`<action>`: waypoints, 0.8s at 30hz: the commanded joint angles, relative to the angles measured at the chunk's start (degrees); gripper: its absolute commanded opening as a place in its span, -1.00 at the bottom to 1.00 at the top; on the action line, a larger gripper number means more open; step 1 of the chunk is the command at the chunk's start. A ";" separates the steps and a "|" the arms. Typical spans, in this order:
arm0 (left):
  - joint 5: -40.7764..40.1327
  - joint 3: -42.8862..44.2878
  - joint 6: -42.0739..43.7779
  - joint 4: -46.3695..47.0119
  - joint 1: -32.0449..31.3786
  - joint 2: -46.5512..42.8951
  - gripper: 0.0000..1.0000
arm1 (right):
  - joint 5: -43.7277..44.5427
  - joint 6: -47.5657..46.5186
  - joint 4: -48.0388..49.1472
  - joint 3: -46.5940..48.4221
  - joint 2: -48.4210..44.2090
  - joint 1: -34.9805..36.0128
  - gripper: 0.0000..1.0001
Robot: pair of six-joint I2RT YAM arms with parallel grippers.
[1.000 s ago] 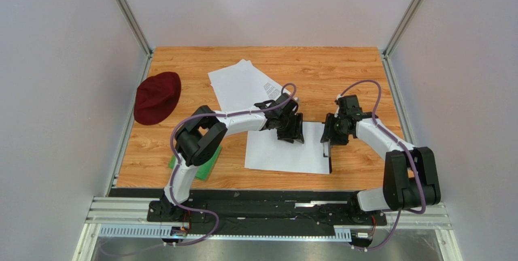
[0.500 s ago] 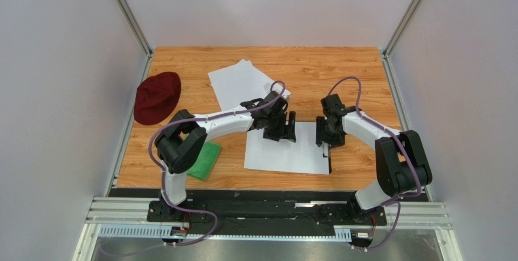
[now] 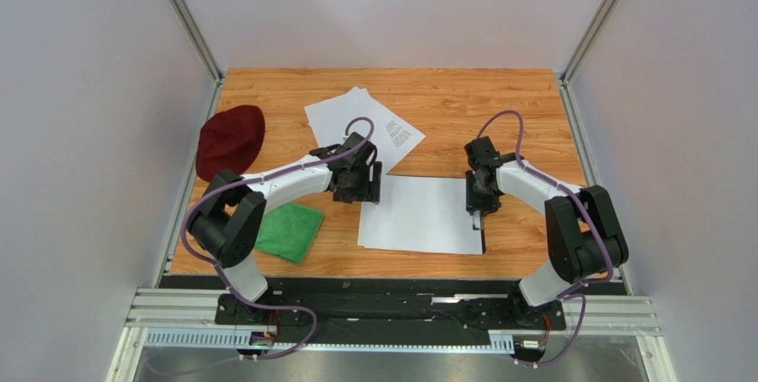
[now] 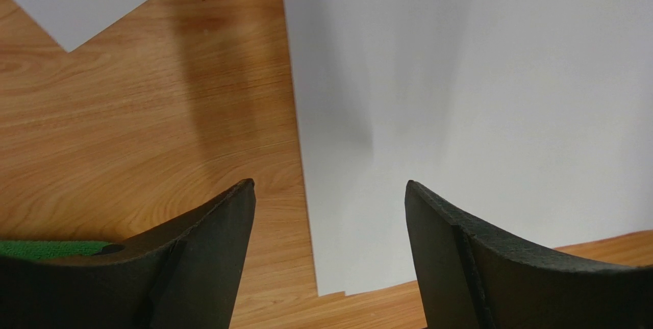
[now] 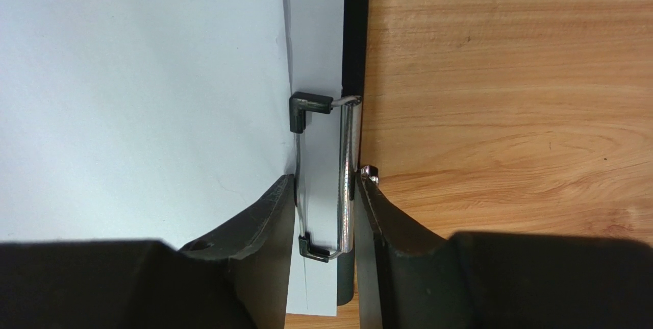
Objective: Put the files into the folder
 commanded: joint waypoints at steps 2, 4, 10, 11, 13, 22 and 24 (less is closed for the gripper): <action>-1.73 -2.03 1.66 -0.19 0.79 -1.32 0.60 | -0.04 0.40 3.38 -0.31 1.74 0.13 -0.49; -1.56 -1.94 1.49 0.08 0.70 -0.44 0.61 | 0.14 0.48 3.30 -0.23 1.91 0.21 -0.55; -1.04 -0.88 1.31 0.34 0.70 2.72 0.60 | -0.48 0.31 3.47 -0.14 1.91 0.04 -0.81; -0.42 -0.97 1.05 1.04 0.79 2.98 0.58 | -0.91 0.39 3.47 -0.14 2.00 -0.22 -0.86; 2.03 -2.11 -0.09 2.53 0.79 3.60 0.53 | -1.97 0.31 4.08 -0.22 1.65 -0.57 -1.00; 5.48 -4.93 -2.29 7.37 0.79 6.85 0.36 | -11.89 -0.22 9.00 -3.12 -1.42 -3.47 -1.00; 5.65 -5.19 -2.38 7.90 0.79 7.03 0.30 | -16.20 -0.05 11.80 -4.61 -3.00 -4.96 -1.00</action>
